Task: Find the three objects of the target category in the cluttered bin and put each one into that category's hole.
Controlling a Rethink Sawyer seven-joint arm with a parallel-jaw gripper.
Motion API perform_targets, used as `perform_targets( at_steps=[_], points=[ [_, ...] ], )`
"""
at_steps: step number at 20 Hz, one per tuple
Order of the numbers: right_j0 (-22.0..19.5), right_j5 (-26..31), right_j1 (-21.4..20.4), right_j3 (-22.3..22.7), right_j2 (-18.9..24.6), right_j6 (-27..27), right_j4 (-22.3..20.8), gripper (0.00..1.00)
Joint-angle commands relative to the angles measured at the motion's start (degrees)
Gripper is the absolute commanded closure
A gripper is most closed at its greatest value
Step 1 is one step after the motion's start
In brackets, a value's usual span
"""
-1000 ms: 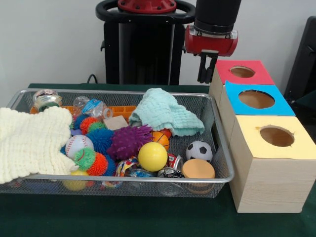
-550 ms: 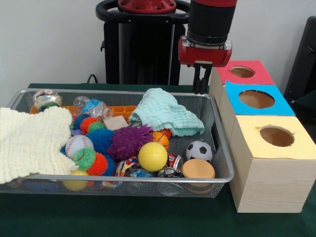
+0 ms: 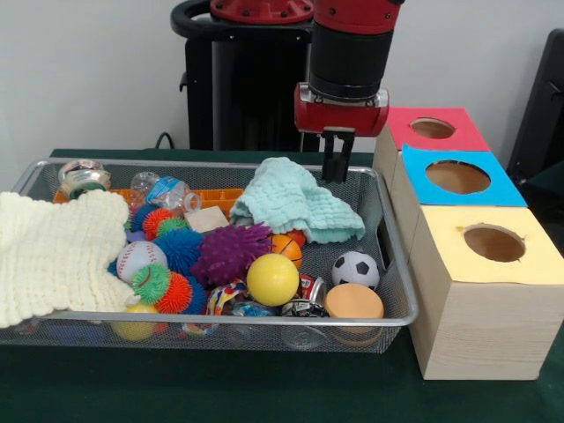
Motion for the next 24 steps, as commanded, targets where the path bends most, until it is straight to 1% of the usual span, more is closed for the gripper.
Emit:
perform_targets(
  at_steps=[1, 5, 9, 16, 20, 21, 24],
  points=[
    [-3.31, 4.65, 1.56, -1.09, 6.62, -5.14, -3.73, 1.00],
    [-4.22, 3.50, 0.31, 1.12, 6.97, -4.92, -4.90, 1.00],
    [-5.07, 2.98, -0.19, 1.89, 7.64, -4.71, -6.03, 1.00],
    [-6.12, 3.36, 0.02, 1.66, 8.96, -4.20, -6.91, 1.00],
    [-6.59, 4.31, 0.16, 0.76, 9.51, -4.28, -7.34, 1.00],
    [-6.86, 4.49, 0.13, 0.68, 9.73, -4.22, -7.61, 0.00],
    [-7.21, 4.52, 0.25, 0.69, 9.91, -4.48, -7.64, 0.00]
  ],
)
